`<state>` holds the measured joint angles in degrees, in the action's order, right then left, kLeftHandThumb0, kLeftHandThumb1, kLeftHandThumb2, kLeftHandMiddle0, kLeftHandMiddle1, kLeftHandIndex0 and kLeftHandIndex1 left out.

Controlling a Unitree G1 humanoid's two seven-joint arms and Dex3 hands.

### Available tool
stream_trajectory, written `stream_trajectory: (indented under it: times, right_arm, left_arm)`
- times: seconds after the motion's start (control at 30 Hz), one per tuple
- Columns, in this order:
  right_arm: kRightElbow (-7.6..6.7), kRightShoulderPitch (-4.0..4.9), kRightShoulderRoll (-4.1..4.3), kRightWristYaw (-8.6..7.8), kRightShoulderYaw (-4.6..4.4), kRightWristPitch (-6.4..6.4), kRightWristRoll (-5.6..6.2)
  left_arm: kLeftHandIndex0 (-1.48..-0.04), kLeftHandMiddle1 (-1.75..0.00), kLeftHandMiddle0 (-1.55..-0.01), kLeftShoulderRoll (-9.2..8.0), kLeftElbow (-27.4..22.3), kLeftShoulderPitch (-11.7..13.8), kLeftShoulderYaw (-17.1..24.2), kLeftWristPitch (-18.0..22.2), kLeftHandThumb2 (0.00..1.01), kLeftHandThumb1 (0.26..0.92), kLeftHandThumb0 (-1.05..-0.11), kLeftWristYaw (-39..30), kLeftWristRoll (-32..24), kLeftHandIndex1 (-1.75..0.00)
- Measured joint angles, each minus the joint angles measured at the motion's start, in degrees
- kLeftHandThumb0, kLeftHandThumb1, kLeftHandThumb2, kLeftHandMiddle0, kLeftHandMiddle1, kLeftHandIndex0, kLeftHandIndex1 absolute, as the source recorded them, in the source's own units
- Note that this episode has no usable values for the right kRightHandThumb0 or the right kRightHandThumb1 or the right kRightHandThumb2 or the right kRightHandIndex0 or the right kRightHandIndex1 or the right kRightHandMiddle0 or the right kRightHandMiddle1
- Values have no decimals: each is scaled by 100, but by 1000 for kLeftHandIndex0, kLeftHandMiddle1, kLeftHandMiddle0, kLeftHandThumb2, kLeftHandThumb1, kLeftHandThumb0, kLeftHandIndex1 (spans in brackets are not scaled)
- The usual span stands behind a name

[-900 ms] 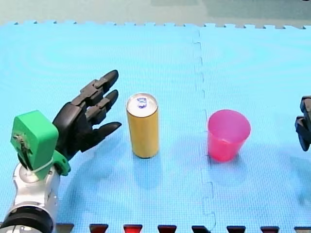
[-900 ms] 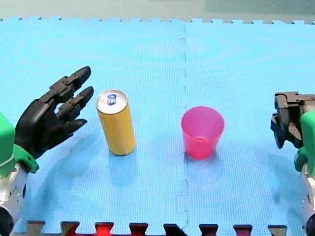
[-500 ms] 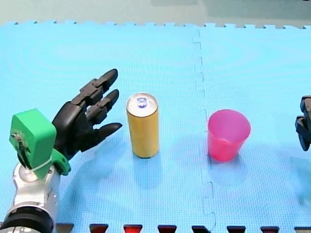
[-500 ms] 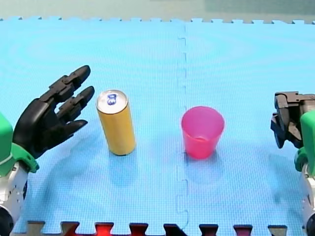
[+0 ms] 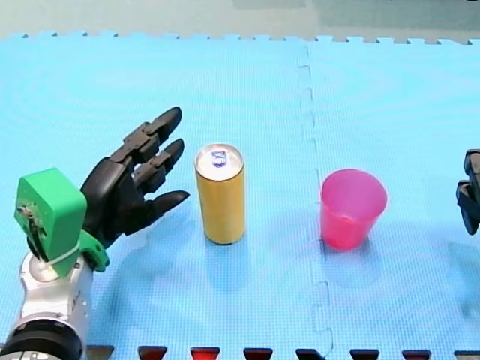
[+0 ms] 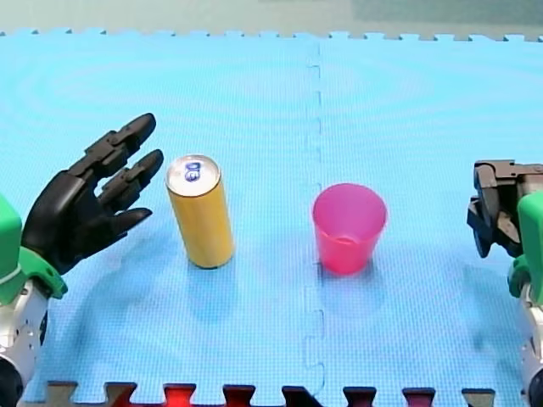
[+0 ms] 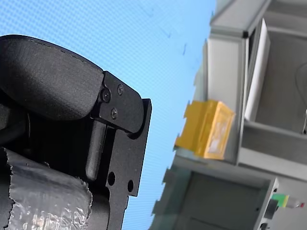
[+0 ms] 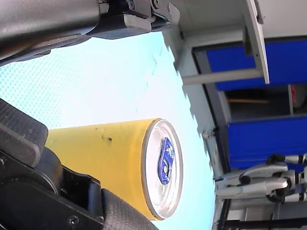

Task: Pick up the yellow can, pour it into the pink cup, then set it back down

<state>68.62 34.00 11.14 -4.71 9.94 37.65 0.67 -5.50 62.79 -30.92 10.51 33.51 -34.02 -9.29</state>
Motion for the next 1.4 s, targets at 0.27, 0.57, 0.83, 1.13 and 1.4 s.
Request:
stream_trajectory:
  times: [0.27, 0.57, 0.83, 1.13, 1.4]
  right_arm:
    - [25, 17, 17, 1, 3, 0, -4]
    - [28, 28, 32, -7, 17, 0, 4]
    - [29, 29, 62, -78, 64, 1, 44]
    - [29, 28, 112, -176, 111, 2, 114]
    - [29, 28, 132, -243, 145, 2, 133]
  left_arm:
    - [-149, -2, -110, 10, 26, -17, -35, -59, 0, 691, -948, 40, 23, -1]
    - [-143, 0, -107, -22, 169, -128, -121, -267, 0, 660, -847, -119, 34, 0]
    - [-142, -4, -111, -64, 547, -307, -148, -425, 0, 646, -802, -141, 159, -1]
    - [-150, -3, -115, 102, 767, -349, -160, -437, 4, 659, -829, -50, 258, -3]
    - [-157, -7, -125, 161, 871, -386, -163, -438, 4, 668, -862, -166, 299, -3]
